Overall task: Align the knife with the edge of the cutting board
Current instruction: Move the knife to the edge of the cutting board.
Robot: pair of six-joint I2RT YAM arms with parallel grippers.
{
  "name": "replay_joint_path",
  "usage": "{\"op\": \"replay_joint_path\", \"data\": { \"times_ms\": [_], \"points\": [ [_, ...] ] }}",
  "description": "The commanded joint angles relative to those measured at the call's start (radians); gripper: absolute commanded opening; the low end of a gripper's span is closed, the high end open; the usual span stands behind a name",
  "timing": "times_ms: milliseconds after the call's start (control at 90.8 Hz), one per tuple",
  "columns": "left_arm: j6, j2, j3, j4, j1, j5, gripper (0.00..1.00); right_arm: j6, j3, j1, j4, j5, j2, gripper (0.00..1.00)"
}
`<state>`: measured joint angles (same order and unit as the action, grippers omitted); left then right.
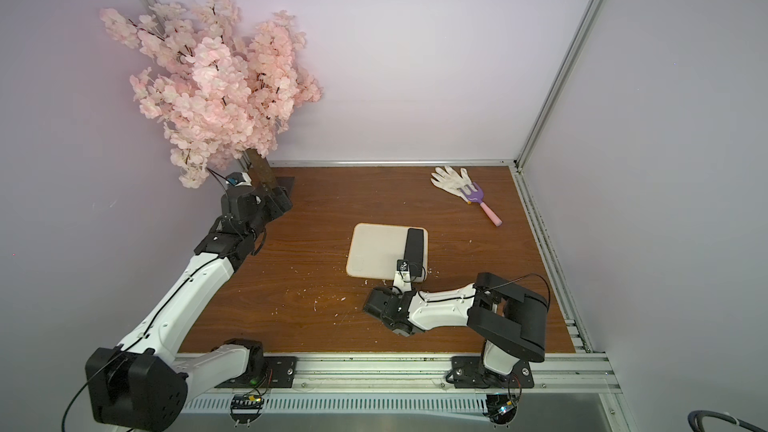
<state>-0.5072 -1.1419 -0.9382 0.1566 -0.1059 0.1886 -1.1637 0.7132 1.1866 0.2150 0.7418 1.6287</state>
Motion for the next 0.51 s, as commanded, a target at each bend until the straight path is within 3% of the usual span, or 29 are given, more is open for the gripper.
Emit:
{"op": "replay_joint_path", "data": {
  "times_ms": [0,495],
  "points": [
    [0.016,-0.001,0.005,0.016,0.011,0.014,1.00,-0.027,-0.011,0.005,0.000,0.050,-0.048,0.14],
    [0.017,-0.001,0.007,0.016,0.011,0.014,1.00,-0.021,-0.032,0.013,-0.008,0.045,-0.063,0.14]
  ]
}}
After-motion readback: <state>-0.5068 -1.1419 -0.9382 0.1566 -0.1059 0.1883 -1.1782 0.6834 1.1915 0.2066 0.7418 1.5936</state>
